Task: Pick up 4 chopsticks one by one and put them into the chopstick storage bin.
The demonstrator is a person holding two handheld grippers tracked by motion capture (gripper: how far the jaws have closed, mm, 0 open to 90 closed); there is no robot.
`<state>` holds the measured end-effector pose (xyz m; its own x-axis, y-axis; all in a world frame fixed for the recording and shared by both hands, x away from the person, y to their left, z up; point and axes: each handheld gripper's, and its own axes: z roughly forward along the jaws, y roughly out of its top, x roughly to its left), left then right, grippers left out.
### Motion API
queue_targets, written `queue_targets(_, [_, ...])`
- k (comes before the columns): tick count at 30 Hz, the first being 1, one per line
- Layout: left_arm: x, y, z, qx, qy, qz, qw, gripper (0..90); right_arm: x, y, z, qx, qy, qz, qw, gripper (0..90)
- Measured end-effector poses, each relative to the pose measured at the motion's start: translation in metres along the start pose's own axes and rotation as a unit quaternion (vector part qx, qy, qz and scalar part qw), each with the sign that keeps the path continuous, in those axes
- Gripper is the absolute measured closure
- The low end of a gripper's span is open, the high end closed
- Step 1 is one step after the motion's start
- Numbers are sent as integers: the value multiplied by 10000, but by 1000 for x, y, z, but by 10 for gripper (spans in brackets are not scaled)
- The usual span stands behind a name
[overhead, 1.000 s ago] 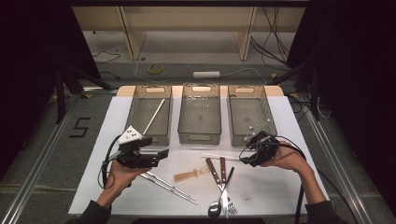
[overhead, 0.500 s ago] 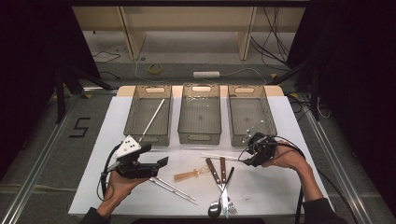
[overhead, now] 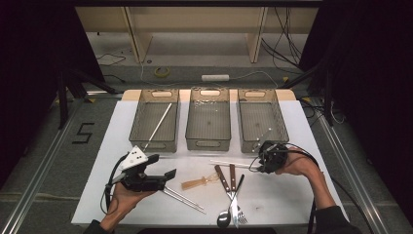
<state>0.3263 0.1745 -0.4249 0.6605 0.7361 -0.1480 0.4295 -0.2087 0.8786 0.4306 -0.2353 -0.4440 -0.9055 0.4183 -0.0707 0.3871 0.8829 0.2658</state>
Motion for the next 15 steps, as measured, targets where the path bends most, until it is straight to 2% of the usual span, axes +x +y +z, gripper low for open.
queue_targets(15, [-1,-1,3,45,-47,42,10000,163,-2,1,8,228,45,-149,9996,765])
